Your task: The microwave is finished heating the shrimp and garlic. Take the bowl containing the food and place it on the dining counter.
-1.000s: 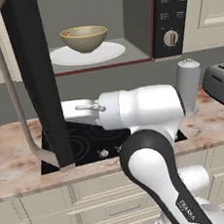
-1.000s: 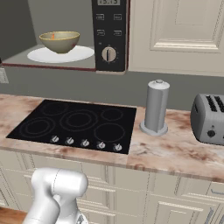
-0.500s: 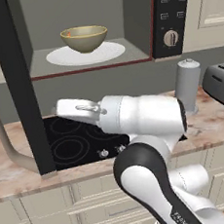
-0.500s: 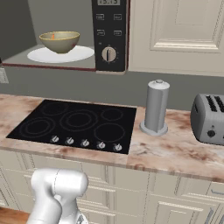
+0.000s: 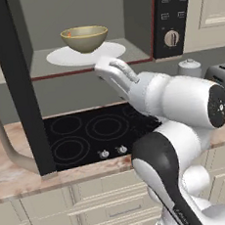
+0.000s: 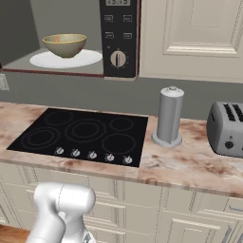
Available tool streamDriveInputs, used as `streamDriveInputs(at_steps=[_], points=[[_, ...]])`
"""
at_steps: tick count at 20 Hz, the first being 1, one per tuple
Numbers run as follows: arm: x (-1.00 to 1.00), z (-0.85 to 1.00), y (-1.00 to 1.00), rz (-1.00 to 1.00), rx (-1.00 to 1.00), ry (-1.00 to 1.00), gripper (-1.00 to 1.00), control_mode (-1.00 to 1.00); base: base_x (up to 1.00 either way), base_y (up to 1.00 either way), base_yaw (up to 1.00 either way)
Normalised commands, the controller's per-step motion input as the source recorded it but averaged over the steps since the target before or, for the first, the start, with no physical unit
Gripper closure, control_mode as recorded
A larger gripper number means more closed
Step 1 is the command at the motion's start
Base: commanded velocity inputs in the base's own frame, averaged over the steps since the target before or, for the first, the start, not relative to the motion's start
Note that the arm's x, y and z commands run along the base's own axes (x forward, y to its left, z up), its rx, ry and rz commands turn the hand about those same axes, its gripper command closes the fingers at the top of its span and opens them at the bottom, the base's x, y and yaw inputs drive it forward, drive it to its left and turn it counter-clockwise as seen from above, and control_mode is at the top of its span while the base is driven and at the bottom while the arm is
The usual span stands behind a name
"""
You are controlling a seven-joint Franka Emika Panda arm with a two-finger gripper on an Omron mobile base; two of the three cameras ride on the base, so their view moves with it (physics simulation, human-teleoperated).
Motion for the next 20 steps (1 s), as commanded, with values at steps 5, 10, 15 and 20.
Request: streamDriveInputs(at_steps=[5, 10, 15, 20], points=[[0.01, 0.5, -1.0, -0.35, 0.0, 0.59, -1.0, -1.0, 0.0, 0.0, 0.0], [0.15, 0.21, -1.0, -0.04, 0.0, 0.72, -1.0, -1.0, 0.0, 0.0, 0.0], [0.09, -0.16, -0.34, 0.06, 0.05, 0.21, -1.0, -1.0, 0.0, 0.0, 0.0], [0.24, -1.0, -0.21, 0.14, 0.02, -0.01, -1.0, -1.0, 0.0, 0.0, 0.0]])
